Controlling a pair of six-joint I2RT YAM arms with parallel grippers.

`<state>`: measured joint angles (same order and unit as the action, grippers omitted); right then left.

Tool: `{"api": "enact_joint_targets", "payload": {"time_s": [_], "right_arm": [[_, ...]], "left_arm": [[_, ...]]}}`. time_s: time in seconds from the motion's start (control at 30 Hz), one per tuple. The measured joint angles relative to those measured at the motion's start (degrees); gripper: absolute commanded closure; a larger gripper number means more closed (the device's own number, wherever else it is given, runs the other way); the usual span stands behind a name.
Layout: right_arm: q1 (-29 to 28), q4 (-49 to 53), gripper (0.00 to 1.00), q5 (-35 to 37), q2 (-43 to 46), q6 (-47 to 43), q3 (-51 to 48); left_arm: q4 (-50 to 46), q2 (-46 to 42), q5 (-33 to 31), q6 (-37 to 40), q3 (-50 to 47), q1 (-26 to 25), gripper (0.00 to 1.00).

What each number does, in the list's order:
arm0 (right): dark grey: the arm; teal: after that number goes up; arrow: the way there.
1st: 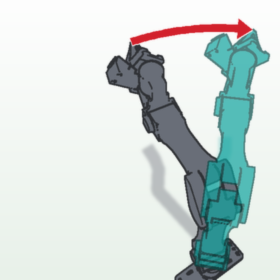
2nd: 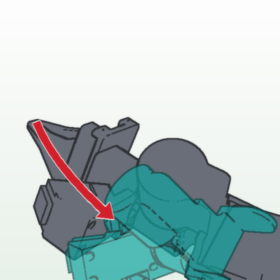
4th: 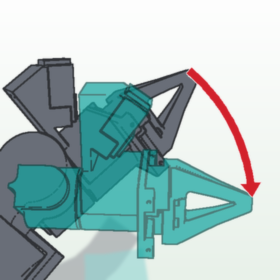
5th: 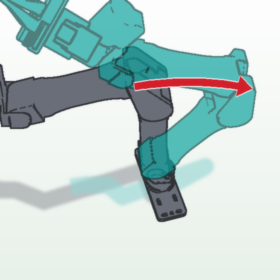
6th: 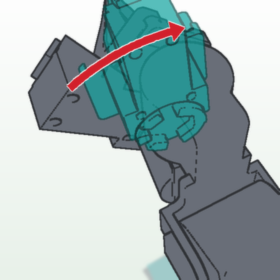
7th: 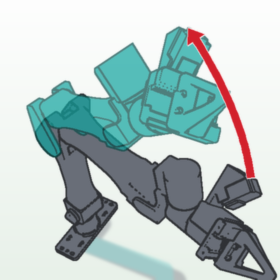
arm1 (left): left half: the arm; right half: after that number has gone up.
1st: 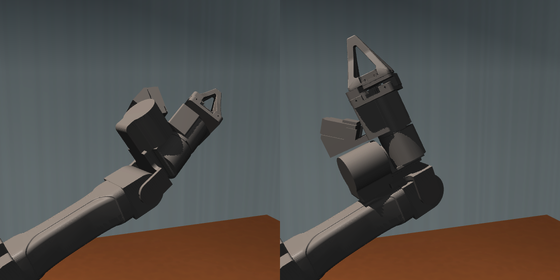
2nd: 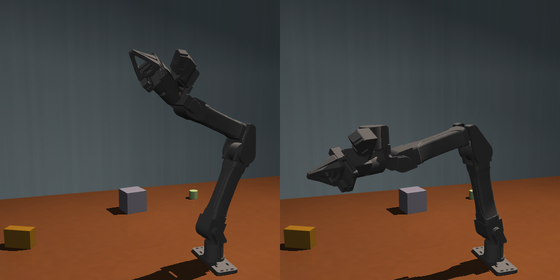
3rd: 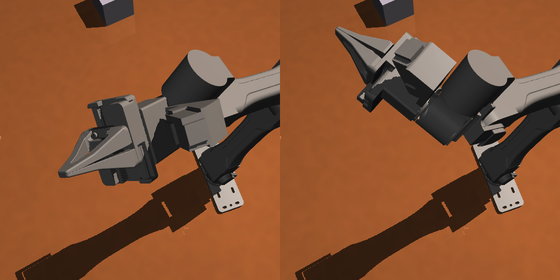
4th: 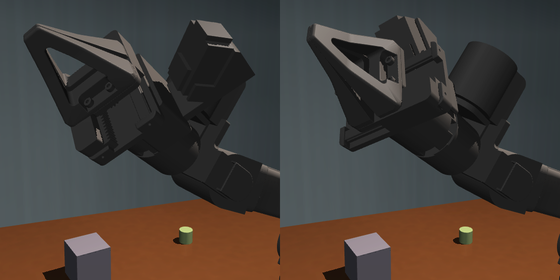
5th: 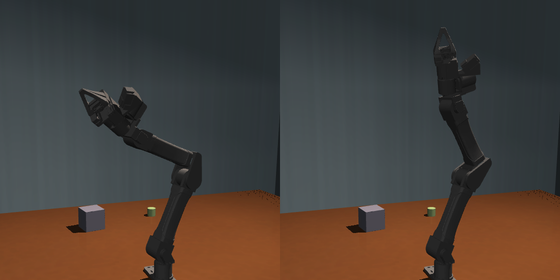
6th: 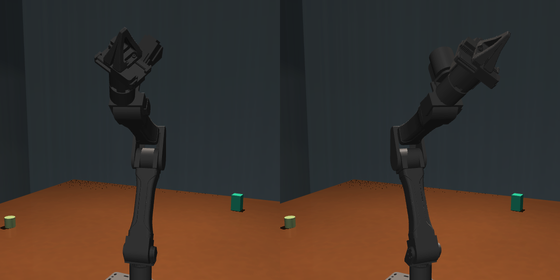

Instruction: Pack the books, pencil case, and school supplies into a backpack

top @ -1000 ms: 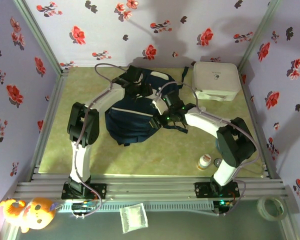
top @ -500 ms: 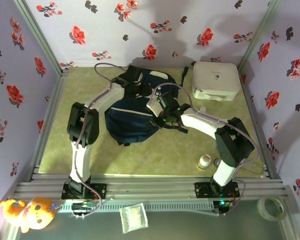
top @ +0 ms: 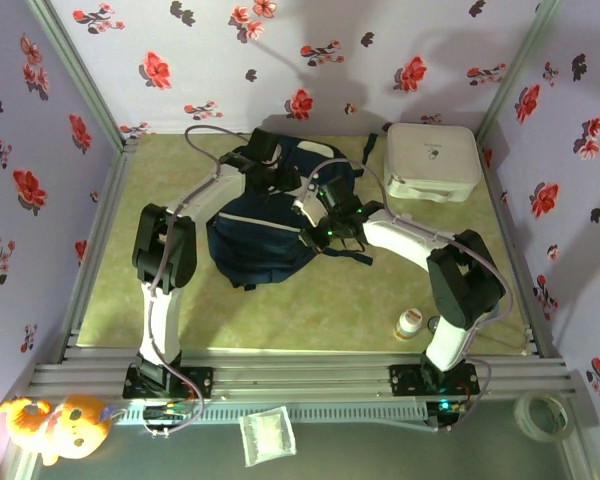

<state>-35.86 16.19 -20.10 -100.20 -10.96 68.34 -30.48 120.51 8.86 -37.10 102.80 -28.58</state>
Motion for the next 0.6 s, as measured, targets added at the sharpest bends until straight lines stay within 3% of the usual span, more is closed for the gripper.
{"api": "enact_joint_targets", "payload": {"time_s": [0.33,0.6], "right_arm": [[0.98,-2.84,0.66,0.11,0.94,2.80,-0.66],[7.67,-12.90,0.50,-0.76,11.37,16.31,-11.37]], "left_arm": [[-0.68,0.09,0.87,1.01,0.63,0.31,0.41],[-6.03,-7.19,-2.51,7.41,-4.33,-0.48,0.42]]}}
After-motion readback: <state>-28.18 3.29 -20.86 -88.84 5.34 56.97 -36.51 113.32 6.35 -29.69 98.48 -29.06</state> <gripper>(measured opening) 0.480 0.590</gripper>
